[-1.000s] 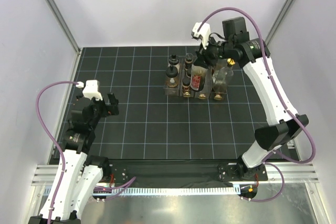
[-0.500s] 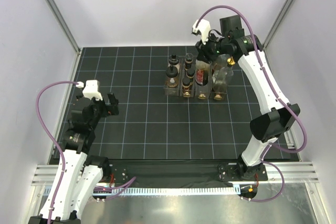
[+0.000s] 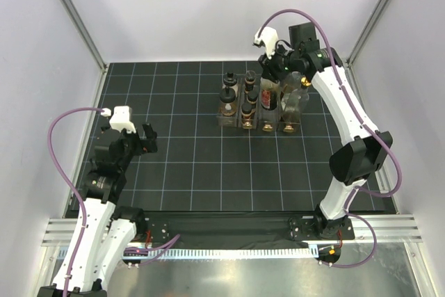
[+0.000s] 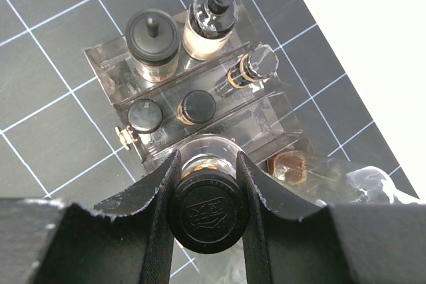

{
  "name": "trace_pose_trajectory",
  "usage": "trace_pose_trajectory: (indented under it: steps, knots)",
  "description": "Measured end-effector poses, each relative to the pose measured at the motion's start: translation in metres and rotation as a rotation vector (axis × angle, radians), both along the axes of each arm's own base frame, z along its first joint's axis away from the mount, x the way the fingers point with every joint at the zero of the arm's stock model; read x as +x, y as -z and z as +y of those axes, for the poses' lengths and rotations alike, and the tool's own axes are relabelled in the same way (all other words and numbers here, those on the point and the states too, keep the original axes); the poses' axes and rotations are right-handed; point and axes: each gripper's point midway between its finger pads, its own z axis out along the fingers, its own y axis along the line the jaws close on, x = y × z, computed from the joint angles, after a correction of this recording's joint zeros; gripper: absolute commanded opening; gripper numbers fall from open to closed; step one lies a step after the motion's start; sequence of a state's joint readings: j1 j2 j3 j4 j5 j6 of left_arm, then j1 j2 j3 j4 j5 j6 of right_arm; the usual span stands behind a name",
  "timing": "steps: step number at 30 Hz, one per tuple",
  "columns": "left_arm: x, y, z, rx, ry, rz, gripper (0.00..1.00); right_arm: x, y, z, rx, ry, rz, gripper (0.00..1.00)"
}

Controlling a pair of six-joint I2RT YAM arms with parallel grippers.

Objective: Organize the condiment bottles
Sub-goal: Place the bottle in the storage box.

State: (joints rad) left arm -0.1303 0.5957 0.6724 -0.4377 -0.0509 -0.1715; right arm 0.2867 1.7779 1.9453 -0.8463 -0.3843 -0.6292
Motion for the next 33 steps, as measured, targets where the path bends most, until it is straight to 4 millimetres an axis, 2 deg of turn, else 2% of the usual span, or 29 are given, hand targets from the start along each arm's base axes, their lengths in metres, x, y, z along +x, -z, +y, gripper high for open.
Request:
trace_pose_trajectory:
  steps: [12, 17, 23, 33]
  knots:
    - [0.0, 0.0, 0.0, 0.0, 0.0, 0.002, 1.0, 0.001, 0.054, -0.004, -0.04, 0.014, 0.079, 0.04]
    - [0.0, 0.0, 0.0, 0.0, 0.0, 0.002, 1.0, 0.002, 0.068, -0.005, -0.048, 0.02, 0.094, 0.05]
    - [0.0, 0.0, 0.0, 0.0, 0.0, 0.002, 1.0, 0.011, 0.068, -0.004, -0.031, 0.024, 0.053, 0.11]
    - [0.0, 0.0, 0.0, 0.0, 0.0, 0.002, 1.0, 0.018, 0.068, -0.006, -0.017, 0.035, 0.021, 0.13]
